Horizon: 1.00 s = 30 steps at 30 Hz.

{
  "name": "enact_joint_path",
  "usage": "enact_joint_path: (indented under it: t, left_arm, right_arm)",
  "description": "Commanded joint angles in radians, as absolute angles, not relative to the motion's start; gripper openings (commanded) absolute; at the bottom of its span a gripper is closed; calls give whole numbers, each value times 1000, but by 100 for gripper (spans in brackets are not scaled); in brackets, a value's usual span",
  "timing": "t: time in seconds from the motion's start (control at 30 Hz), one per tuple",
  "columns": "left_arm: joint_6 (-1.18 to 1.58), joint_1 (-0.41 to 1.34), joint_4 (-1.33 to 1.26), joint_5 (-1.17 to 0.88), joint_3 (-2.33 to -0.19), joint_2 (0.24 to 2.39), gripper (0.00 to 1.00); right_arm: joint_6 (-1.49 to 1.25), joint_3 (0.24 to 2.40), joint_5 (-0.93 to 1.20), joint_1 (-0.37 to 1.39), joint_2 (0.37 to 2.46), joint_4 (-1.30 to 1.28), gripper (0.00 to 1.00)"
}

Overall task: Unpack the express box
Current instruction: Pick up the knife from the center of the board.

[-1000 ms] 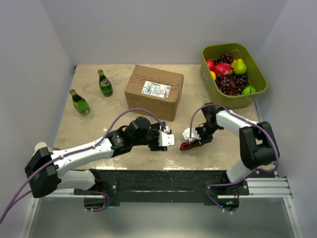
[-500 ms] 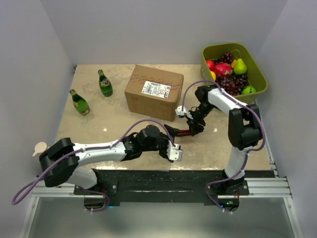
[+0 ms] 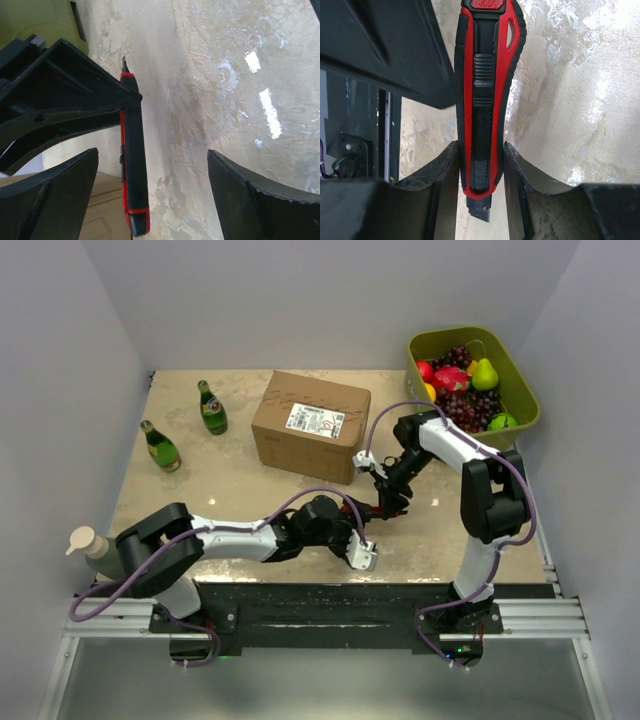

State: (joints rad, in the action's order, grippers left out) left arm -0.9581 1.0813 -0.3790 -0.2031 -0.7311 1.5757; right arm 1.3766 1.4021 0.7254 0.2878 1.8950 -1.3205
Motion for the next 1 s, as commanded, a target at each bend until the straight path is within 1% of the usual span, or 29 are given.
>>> enact_joint_path:
  t: [0.0,0.13,0.2,0.37,0.4,0.47,0.57,0.6,0.77,0.87,0.9,0.97]
  left_arm:
    - [-1058,1086,-477,-196,-798,1627,90]
    - [-1097,1085,-471,-193,-824,1672,82]
    - [-1092,1085,-475,-192,-841,1684,82]
    - [-1097,1083,-433,-202,-885,1724,69]
    - [-1097,1083,-425,-201,-888,1727,65]
    - [-1103,1080,-416,-196,-899,1738,60]
    - [-1109,1078,-391,-167,-923,1759,48]
    - [-1108,1078,-382,-160,-928,1766,46]
    - [-1124,1074,-400,-124,-914,1778,46]
    - [-1120,1065,-384,-124,-925,1784,38]
    - [-1121,1066,-376,-121,-925,1786,38]
    - [-1120,1065,-376,-106,-920,1795,41]
  right_arm:
    - [1350,1410,787,296,1850,-1476,8]
    - [1348,1394,788,299,1836,-1477,9]
    - [1345,1390,787,301,1832,-1476,9]
    - [1344,1381,788,302,1816,-1476,9]
    - [1344,1378,787,301,1815,-1477,9]
    - [1342,1373,781,302,1816,-1476,9]
    - [1341,1367,784,302,1816,-1477,9]
    - [1339,1364,787,302,1818,-1477,9]
    - [1315,1358,818,302,1836,-1476,9]
    - [1309,1356,821,301,1841,-1476,8]
    - [1308,1356,821,302,1841,-1477,8]
    - [1305,1358,824,302,1839,-1476,8]
